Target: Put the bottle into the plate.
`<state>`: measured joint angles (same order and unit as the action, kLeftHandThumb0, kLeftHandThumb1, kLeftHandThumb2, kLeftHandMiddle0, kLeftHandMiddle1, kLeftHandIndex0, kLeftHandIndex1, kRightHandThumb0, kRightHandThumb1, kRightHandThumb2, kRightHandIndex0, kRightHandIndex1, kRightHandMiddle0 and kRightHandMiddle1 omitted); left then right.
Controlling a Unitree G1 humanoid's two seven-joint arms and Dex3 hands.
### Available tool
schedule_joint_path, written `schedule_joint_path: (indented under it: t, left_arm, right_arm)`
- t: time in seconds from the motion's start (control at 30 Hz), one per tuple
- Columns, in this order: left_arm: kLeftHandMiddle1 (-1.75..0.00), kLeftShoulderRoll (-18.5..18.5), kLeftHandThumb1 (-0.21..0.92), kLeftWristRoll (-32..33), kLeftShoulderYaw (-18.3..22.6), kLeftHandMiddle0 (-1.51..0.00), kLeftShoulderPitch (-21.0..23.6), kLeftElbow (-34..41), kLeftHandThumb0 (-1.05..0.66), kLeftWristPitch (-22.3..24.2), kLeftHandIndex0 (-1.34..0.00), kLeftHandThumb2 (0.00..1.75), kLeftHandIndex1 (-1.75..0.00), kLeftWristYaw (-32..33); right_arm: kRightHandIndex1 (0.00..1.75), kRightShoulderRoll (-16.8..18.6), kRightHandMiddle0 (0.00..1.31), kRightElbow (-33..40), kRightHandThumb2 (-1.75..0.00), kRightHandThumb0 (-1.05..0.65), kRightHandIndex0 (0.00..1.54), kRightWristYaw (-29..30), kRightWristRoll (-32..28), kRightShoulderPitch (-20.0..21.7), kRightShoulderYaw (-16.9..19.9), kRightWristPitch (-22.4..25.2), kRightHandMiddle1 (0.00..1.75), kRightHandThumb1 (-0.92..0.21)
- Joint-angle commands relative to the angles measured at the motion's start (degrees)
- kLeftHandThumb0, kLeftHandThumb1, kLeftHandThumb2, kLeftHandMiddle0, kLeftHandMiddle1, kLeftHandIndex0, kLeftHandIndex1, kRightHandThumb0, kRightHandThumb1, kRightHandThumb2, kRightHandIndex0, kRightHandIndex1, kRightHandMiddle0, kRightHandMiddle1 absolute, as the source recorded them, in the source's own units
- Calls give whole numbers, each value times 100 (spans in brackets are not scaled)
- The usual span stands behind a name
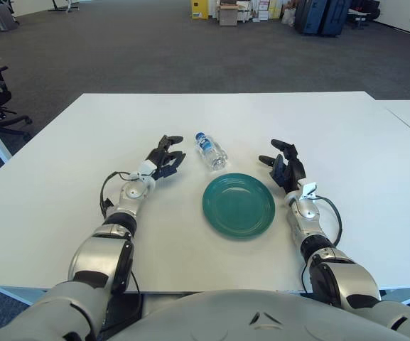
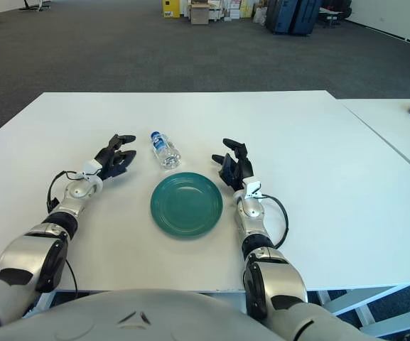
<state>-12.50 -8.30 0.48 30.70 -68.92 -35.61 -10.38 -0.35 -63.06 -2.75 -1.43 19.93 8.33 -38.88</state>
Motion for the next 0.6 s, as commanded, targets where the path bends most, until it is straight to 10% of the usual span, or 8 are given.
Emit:
schedule_joint_path:
  t: [0.0,0.57]
  left_arm:
    - [-52,-64,92,-41,-63,-34,346,-96,-64,210,0,46,-106,-158]
    - [-25,-157,92,-1378,-1252,-31,1960,-272,-75,1538,0,80,-86,240]
  right_arm:
    - [62,166,0,-434,-90,-73,54,20,-45,-699,25,214,100,-92]
    - [68,149,0,-428,-91,-75,52,10,7,-659,-6,195,100,-92]
